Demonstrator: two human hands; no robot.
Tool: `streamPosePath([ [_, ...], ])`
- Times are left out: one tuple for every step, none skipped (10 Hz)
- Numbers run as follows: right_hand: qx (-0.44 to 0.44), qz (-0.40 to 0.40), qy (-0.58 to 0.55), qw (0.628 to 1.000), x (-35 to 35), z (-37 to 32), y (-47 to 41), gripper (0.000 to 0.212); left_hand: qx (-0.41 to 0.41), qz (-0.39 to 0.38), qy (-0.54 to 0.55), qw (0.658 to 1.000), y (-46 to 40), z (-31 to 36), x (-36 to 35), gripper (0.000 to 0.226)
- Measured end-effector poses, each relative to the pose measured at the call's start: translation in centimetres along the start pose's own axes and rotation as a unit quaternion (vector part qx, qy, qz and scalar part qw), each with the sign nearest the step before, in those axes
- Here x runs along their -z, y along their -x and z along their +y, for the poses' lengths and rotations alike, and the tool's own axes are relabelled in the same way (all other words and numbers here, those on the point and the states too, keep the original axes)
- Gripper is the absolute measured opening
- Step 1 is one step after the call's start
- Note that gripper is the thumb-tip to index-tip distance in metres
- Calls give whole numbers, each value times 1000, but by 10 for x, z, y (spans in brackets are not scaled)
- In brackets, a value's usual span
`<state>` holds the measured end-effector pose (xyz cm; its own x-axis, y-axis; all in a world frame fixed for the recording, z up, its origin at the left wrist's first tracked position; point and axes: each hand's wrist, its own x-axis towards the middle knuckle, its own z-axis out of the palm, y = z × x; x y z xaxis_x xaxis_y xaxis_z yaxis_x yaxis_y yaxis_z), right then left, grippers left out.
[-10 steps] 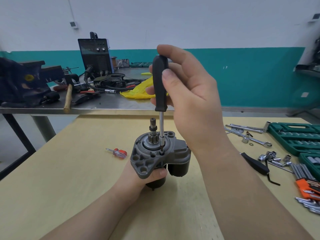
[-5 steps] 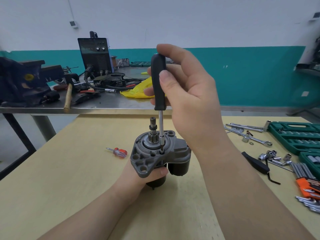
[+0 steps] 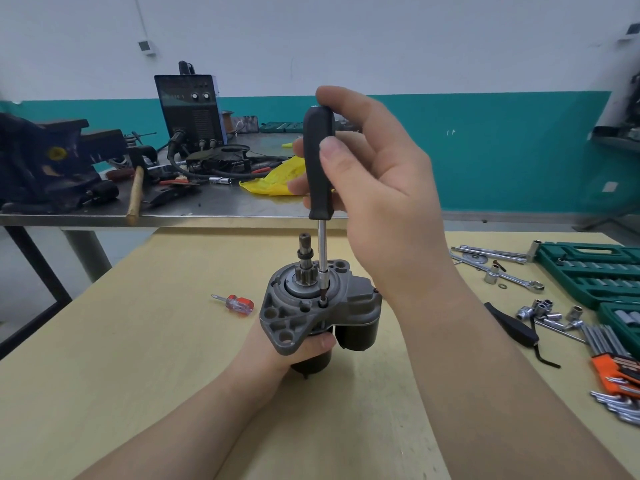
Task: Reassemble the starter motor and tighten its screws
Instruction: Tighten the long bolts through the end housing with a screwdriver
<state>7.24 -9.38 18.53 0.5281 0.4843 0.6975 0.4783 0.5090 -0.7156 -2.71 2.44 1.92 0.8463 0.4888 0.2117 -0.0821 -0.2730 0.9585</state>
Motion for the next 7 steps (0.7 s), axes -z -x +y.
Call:
streamPosePath([
  [23, 13, 37, 999, -2, 0, 0, 39, 15, 37, 49, 998, -5, -2, -2, 145],
  [28, 17, 41, 999, -4, 1, -1, 38, 9, 11, 12, 1000, -3, -6, -1, 91],
  [11, 10, 10, 1000, -3, 2, -1, 30, -2, 8, 45, 999, -5, 0, 0, 120],
  [4, 3, -4, 1000, -2, 1, -1, 32, -21, -2, 64, 998, -11, 3, -3, 165],
  [23, 19, 38, 999, -2, 1, -1, 40, -10, 7, 58, 998, -9, 2, -7, 174],
  [26, 21, 50, 998, -3, 1, -1, 41, -18, 30, 73, 997, -11, -5, -6, 140],
  [15, 21, 27, 999, -1, 1, -2, 31, -27, 29, 65, 997, -13, -17, 0, 88],
])
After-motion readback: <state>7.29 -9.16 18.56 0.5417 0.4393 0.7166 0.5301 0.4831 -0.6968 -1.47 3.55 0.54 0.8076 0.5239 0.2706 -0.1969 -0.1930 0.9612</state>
